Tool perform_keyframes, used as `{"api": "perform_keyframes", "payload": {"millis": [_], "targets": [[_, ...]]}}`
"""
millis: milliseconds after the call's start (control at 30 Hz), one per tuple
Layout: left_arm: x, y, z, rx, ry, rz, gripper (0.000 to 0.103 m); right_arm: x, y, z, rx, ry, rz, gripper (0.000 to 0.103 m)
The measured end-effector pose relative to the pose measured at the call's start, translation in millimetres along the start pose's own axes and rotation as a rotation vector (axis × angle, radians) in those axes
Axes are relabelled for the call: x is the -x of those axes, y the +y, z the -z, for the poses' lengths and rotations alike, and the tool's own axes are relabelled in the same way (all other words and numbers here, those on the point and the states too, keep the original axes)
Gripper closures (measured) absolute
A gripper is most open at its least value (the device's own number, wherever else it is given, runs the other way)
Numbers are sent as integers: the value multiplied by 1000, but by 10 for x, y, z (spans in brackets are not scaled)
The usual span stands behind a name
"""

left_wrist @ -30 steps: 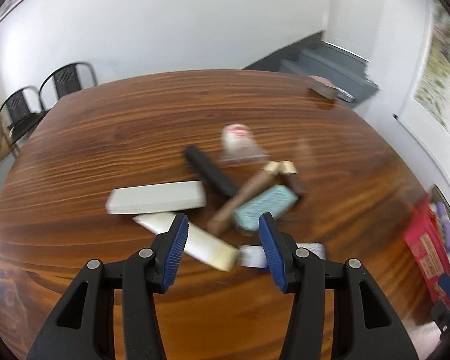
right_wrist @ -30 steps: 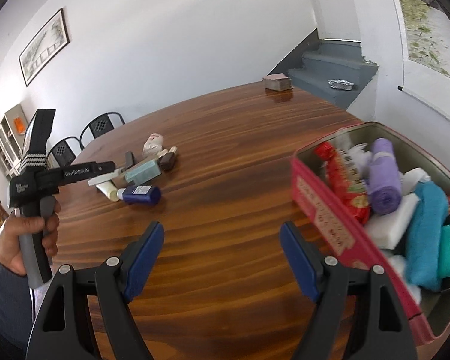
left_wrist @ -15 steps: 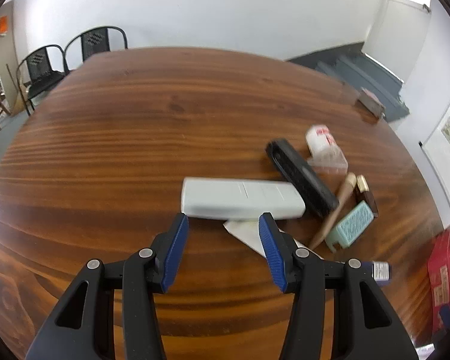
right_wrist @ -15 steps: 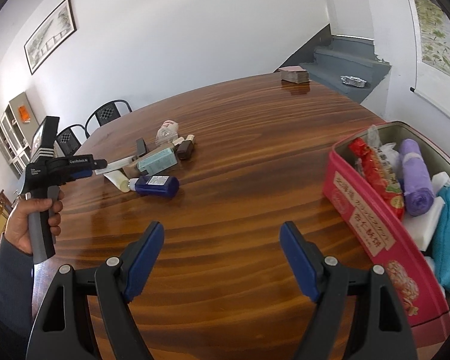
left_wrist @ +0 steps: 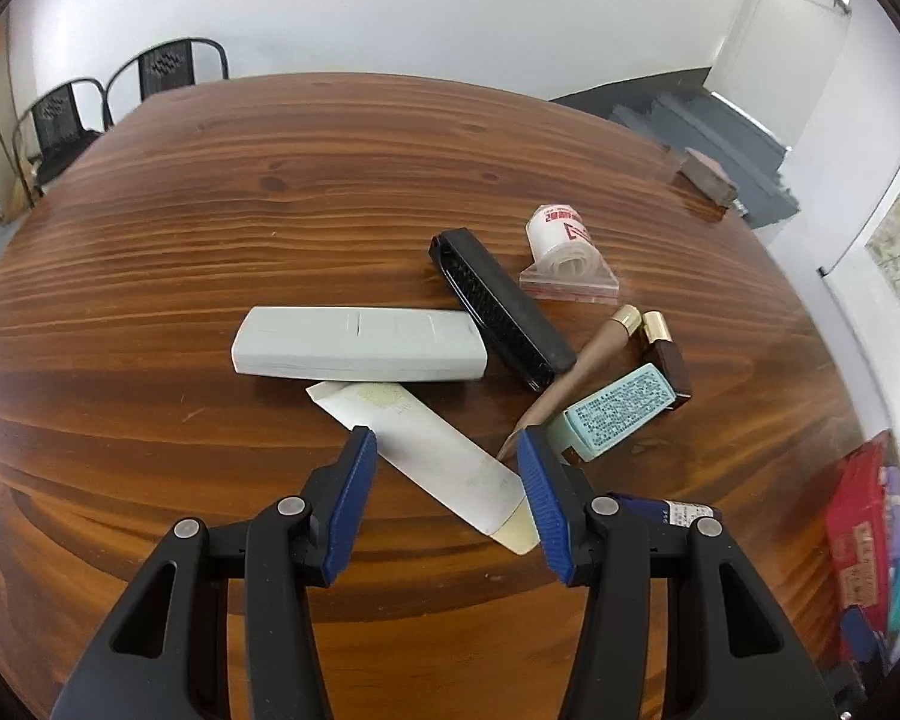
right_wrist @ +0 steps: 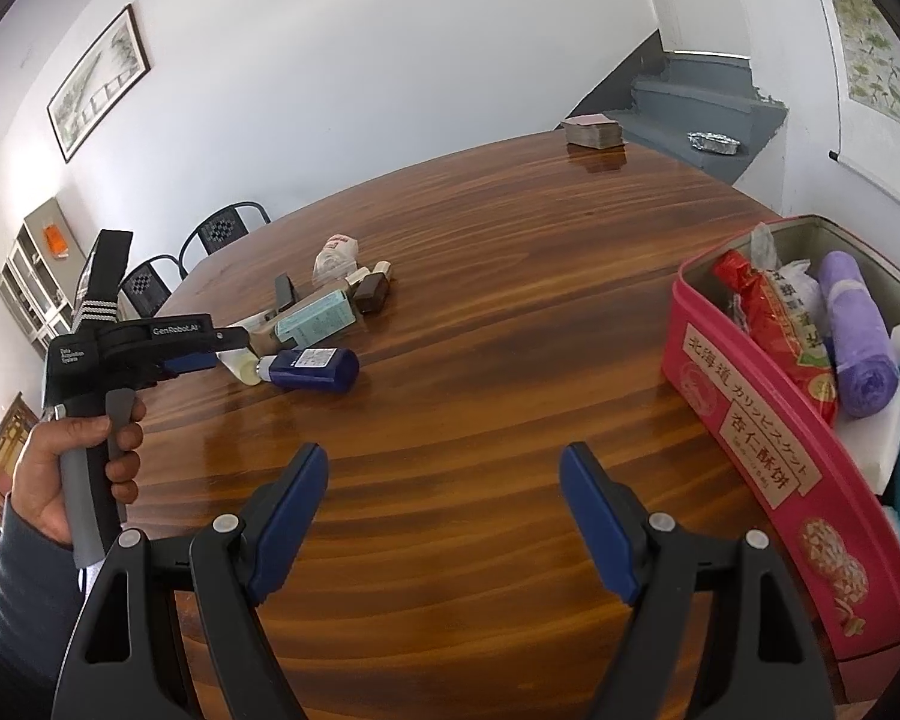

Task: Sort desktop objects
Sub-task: 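Move the left gripper to the pile and grasp the white tube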

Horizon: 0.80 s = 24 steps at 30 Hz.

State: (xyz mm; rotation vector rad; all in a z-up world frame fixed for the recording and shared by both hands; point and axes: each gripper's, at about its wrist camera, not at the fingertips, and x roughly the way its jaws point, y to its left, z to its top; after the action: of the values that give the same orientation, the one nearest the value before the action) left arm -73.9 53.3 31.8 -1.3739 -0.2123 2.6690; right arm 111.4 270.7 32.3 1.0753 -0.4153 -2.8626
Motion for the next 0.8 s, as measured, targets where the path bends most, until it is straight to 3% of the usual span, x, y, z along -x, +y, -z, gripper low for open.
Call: {"api": "perform_keyframes", "payload": {"millis": [100,233,567,600,667,800], "targets": [[-49,-62,15,-8,4,-33,43,9,-52,-1,-12,-2,-2,20],[-128,-60,43,-12,30,-61,43,2,-92,-4,-17,-2,0,20],[-25,176,158,-59,-10,-119,44,-37,-32,-9,12,4,0,20],[-13,206,174,-67,-17,-119,47,-39,-20,-9,16,4,0,20],[8,219,191,-91,-23,-134,75,-52,13,-9,26,6,0,20],[70,278,269,-129,-19,-118,75,-85,78,-6,45,20,-6,20]]}}
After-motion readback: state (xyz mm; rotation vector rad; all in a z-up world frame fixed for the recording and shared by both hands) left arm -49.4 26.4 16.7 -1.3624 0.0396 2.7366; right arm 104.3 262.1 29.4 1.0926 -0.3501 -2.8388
